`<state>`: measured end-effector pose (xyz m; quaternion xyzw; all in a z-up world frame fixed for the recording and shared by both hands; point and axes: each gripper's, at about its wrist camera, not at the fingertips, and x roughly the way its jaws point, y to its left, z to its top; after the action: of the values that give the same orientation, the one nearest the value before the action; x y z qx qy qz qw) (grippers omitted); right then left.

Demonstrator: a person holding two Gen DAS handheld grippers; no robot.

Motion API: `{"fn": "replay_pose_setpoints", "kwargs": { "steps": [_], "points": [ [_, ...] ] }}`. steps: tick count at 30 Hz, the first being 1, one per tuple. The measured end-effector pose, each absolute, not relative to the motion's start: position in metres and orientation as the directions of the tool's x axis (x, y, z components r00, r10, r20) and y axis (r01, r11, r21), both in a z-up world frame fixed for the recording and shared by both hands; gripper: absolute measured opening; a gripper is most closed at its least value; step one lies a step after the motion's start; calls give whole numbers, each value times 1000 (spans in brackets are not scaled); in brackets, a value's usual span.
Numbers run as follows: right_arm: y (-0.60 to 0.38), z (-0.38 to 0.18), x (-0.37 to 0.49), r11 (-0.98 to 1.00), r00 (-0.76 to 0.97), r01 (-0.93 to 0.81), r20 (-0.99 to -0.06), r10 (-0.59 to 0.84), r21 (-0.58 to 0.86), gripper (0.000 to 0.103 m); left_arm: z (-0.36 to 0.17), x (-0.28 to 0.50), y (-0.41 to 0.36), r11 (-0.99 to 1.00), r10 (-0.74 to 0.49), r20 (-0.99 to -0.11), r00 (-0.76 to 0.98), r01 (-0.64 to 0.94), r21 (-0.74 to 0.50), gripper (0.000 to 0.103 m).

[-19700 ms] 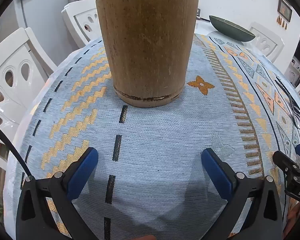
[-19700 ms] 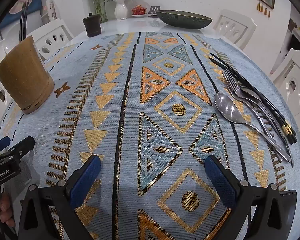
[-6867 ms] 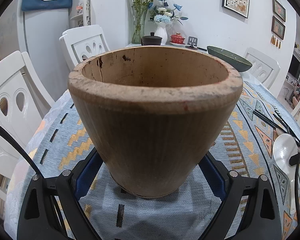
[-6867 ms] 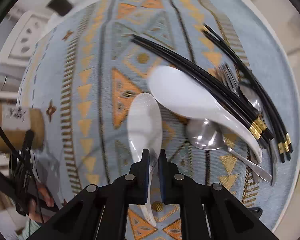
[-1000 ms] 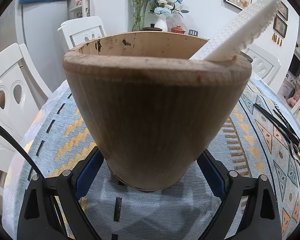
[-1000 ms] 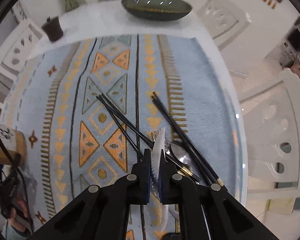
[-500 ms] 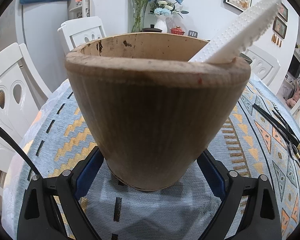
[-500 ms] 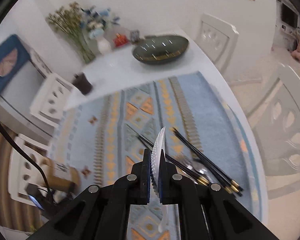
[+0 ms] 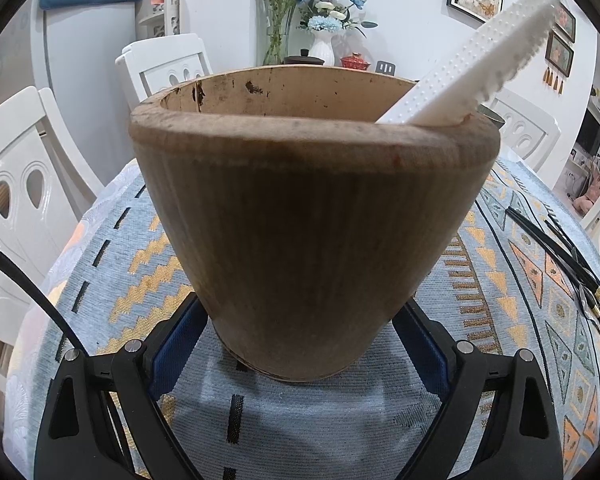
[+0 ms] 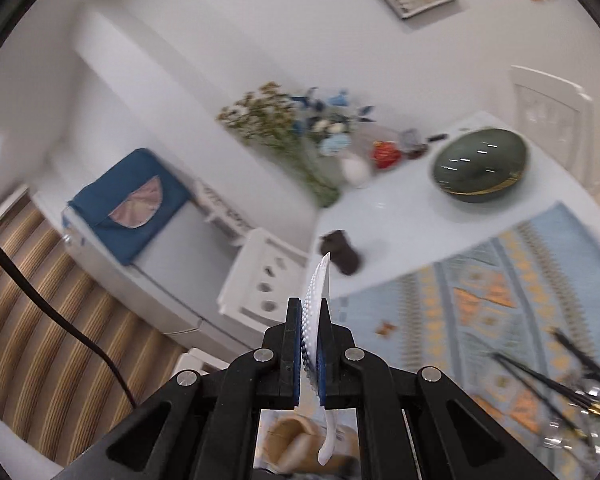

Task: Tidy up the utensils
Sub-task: 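Lift the white spoon from the pile with the right gripper, then lower the white spoon into the cup with the right gripper while the left gripper holds the cup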

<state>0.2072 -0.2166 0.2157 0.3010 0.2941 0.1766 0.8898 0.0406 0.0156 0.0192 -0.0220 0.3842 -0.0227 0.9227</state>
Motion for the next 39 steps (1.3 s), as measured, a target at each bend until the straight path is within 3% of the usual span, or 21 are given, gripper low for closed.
{"fn": "replay_pose_setpoints", "kwargs": {
  "steps": [7, 22, 27, 35, 39],
  "points": [
    [-138, 209, 231, 749, 718, -244, -405, 566, 616, 5, 19, 41, 14, 998, -57, -708, 703, 24, -57, 93],
    [-72, 158, 235, 842, 693, -295, -506, 514, 451, 5, 17, 42, 13, 998, -62, -712, 699, 23, -65, 93],
    [-72, 151, 233, 842, 613, -310, -584, 532, 442, 20, 18, 42, 17, 997, -67, -712, 700, 24, -69, 93],
    [-111, 166, 213, 823, 613, -281, -567, 550, 495, 22, 19, 42, 18, 997, -72, -710, 701, 26, -75, 93],
    [-140, 181, 200, 844, 660, -236, -558, 503, 481, 34, 20, 42, 19, 997, -75, -709, 701, 27, -79, 93]
  ]
}}
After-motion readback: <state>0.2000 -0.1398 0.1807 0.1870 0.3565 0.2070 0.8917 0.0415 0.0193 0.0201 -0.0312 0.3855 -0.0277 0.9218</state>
